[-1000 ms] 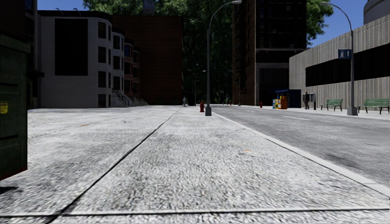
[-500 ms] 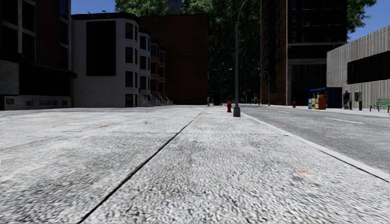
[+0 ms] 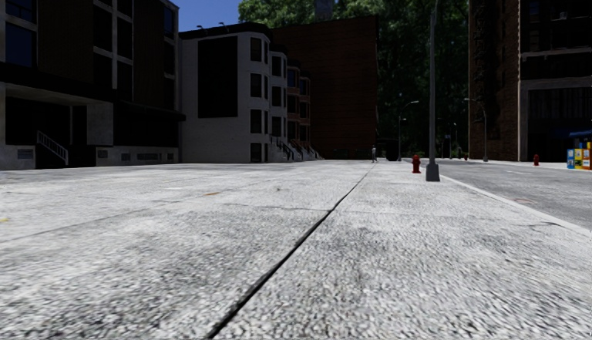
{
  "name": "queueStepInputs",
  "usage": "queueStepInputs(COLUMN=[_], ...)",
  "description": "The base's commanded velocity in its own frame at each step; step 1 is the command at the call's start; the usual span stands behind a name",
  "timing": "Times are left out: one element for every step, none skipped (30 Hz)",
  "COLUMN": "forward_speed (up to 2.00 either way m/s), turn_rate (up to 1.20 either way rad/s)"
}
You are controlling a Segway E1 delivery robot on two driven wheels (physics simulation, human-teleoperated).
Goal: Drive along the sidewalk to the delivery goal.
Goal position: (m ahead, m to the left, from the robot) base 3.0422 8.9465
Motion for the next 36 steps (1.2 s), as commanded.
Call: queueStepInputs(forward_speed=[1.32, 1.32, 1.33, 1.35, 1.36, 1.36, 1.36, 1.36, 1.38, 1.39, 1.41, 1.46, 1.46, 1.50, 1.52, 1.52, 1.52, 1.52, 1.52, 1.53, 1.53, 1.53, 1.53, 1.53, 1.53, 1.53, 1.53, 1.53, 1.53, 1.53, 1.53, 1.53, 1.53, 1.53, 1.53, 1.53], turn_rate=[0.42, 0.40, 0.40, 0.40, 0.40, 0.40, 0.40, 0.40, 0.40, 0.40, 0.40, 0.40, 0.40, 0.40, 0.42, 0.45, 0.49, 0.54, 0.54, 0.56, 0.57, 0.59, 0.62, 0.65, 0.66, 0.68, 0.68, 0.69, 0.69, 0.69, 0.70, 0.70, 0.74, 0.76, 0.76, 0.76])
